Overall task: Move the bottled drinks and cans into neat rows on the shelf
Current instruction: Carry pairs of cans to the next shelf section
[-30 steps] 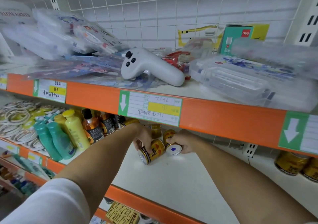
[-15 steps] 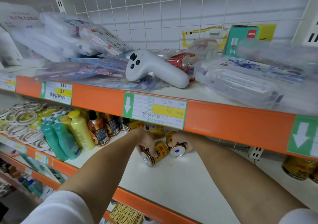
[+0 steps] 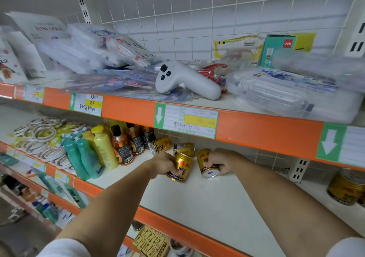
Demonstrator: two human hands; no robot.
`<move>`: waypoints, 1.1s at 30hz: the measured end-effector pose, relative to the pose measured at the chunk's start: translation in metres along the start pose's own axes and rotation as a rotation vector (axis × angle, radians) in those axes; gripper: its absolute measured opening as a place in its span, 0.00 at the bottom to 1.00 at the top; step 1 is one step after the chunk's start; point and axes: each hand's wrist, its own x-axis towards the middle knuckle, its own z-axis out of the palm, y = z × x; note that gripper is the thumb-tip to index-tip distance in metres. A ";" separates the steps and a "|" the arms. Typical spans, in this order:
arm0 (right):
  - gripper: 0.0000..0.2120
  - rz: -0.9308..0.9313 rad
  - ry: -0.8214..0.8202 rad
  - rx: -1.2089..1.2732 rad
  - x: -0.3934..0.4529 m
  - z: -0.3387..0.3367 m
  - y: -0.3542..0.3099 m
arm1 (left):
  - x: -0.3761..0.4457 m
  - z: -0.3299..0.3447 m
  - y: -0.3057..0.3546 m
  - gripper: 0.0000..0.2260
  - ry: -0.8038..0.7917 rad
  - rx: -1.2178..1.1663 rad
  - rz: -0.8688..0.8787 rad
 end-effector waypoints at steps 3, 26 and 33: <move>0.17 -0.055 0.029 0.077 0.001 -0.002 0.014 | -0.006 0.008 -0.003 0.16 0.082 -0.060 0.025; 0.29 -0.424 0.329 0.048 -0.061 0.024 0.049 | -0.073 0.009 -0.004 0.18 0.269 -0.240 0.222; 0.25 -0.458 0.365 0.106 -0.096 0.015 0.065 | -0.087 0.026 0.010 0.22 0.199 -0.268 0.290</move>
